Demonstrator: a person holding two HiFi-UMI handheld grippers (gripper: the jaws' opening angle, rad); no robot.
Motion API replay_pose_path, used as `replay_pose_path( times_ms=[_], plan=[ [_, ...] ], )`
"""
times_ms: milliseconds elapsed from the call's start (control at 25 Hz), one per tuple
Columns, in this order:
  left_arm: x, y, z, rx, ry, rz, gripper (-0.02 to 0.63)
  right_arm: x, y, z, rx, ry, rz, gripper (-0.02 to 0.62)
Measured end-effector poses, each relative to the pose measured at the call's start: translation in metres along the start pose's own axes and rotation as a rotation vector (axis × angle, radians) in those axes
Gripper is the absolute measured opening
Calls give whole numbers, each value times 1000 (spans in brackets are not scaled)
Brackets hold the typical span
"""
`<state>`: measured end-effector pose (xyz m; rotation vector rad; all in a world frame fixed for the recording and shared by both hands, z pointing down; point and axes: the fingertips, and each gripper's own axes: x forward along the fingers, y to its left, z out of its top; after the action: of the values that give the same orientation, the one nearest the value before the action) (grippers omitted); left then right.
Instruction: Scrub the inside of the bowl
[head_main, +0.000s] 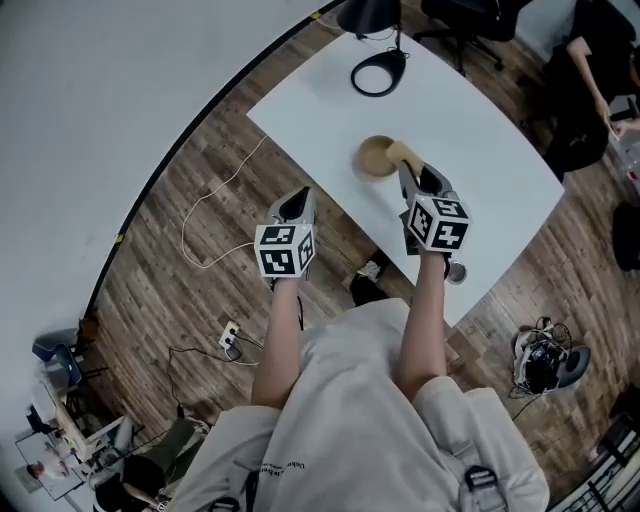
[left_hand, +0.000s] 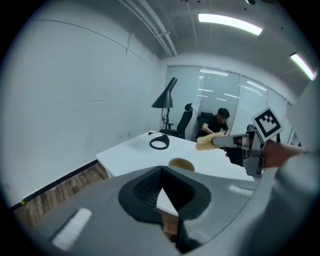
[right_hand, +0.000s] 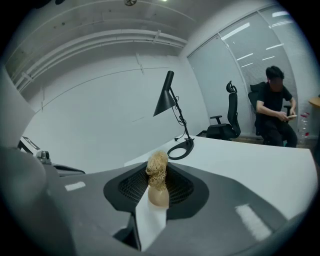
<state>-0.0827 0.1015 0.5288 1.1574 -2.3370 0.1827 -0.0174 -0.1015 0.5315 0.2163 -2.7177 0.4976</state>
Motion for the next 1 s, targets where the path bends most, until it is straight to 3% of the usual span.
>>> replay_pose_path(
  times_ms=[200, 440, 600, 680, 800, 840, 1000],
  plan=[
    [46, 3, -2, 44, 92, -76, 0, 25, -6, -9, 26, 42, -13, 118],
    [112, 25, -5, 80, 224, -191, 0, 35, -27, -37, -155, 194, -54, 118],
    [152, 22, 16, 79, 234, -271, 0, 24, -45, -38, -61, 171, -67, 118],
    [169, 12, 25, 174, 241, -292, 0, 20, -53, -38, -38, 169, -119, 118],
    [190, -10, 39, 457, 258, -323, 0, 19, -67, -26, -16, 144, -200, 118],
    [199, -19, 43, 498, 268, -361, 0, 20, -69, -19, -1, 126, -214, 118],
    [226, -40, 46, 408, 331, -550, 0, 38, -52, -18, 21, 164, -206, 118]
  ],
)
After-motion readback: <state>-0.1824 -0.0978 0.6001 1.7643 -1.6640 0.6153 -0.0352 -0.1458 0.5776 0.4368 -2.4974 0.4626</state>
